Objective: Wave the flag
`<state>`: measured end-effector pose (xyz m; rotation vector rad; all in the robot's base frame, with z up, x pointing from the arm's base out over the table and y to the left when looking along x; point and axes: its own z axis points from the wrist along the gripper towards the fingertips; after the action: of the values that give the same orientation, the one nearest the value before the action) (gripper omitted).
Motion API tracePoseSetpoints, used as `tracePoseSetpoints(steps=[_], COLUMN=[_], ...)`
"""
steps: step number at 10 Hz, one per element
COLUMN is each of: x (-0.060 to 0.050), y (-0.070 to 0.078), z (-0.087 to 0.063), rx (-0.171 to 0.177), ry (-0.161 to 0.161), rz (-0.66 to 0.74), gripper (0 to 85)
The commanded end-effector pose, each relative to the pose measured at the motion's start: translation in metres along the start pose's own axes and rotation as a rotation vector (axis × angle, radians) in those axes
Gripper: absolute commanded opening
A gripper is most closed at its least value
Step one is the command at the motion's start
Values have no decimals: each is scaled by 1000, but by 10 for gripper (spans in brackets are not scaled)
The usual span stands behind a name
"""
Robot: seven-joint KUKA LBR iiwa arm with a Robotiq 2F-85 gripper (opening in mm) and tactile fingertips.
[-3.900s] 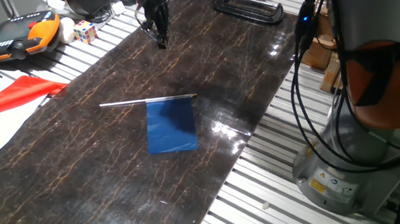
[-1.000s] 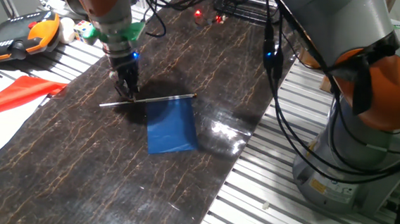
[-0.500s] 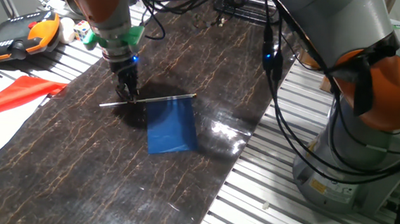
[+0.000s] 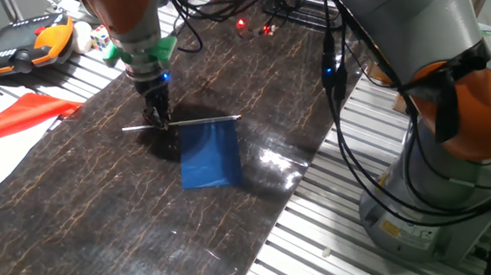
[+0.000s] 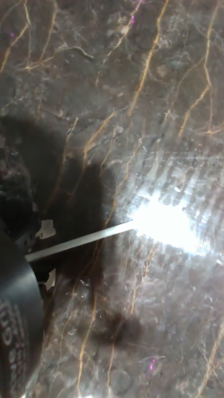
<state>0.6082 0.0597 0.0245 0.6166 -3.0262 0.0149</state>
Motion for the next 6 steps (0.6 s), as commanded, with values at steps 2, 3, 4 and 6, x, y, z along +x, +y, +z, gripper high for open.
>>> tracePoseSetpoints(steps=[2, 3, 4, 6], x=[0, 0, 0, 0], y=[0, 0, 0, 0], z=[2, 2, 2, 2], rx=[-2, -5, -9, -15], ry=[-3, -4, -2, -7], rz=[-2, -3, -11, -24], gripper=[320, 283, 227, 100])
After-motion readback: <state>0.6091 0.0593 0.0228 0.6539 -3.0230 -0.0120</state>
